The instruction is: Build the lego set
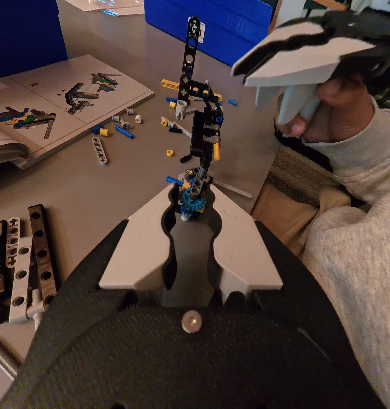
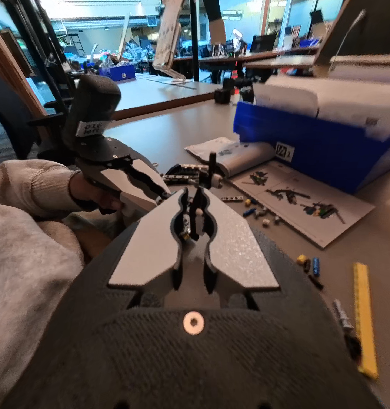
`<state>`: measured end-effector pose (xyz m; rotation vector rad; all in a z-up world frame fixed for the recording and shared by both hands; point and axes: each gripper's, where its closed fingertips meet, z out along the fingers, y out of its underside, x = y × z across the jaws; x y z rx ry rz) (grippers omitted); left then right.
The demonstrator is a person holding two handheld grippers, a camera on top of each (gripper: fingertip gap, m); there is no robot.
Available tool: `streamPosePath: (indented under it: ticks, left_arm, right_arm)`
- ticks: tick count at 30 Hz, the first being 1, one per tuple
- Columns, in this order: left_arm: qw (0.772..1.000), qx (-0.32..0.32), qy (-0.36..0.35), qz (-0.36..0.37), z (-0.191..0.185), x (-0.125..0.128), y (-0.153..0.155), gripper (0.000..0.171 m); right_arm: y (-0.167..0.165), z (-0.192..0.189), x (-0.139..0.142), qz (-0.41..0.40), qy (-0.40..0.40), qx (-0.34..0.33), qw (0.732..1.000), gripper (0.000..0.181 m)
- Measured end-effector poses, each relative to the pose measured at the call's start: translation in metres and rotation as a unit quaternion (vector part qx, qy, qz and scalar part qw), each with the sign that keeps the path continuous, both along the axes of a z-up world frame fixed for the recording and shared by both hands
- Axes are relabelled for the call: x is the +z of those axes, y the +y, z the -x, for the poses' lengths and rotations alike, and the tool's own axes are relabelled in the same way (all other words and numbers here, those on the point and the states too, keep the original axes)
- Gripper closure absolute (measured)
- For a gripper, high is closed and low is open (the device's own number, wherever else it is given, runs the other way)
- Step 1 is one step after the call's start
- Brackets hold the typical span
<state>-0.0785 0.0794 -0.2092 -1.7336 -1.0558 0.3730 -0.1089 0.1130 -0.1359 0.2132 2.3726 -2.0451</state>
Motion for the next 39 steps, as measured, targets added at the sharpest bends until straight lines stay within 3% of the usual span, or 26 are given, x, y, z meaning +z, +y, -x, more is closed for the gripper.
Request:
streamPosePath:
  ticks: [4,10,21,39]
  left_arm:
    - [1.000,0.000,-0.001,-0.001,0.000,0.000,0.000,0.147]
    - [1.000,0.001,0.003,0.004,0.000,0.000,0.000,0.147]
    - [1.000,0.000,0.006,0.006,0.000,0.000,0.000,0.147]
    - [1.000,0.002,0.012,0.014,0.000,0.000,0.000,0.148]
  right_arm:
    - [-0.010,-0.018,0.014,0.001,0.044,0.004,0.999,0.178]
    - [-0.038,-0.030,-0.019,-0.096,0.073,0.011,0.993,0.176]
    - [-0.046,-0.031,-0.026,-0.105,0.026,0.024,0.994,0.172]
    - [-0.047,-0.033,-0.031,-0.123,0.007,0.028,0.992,0.181]
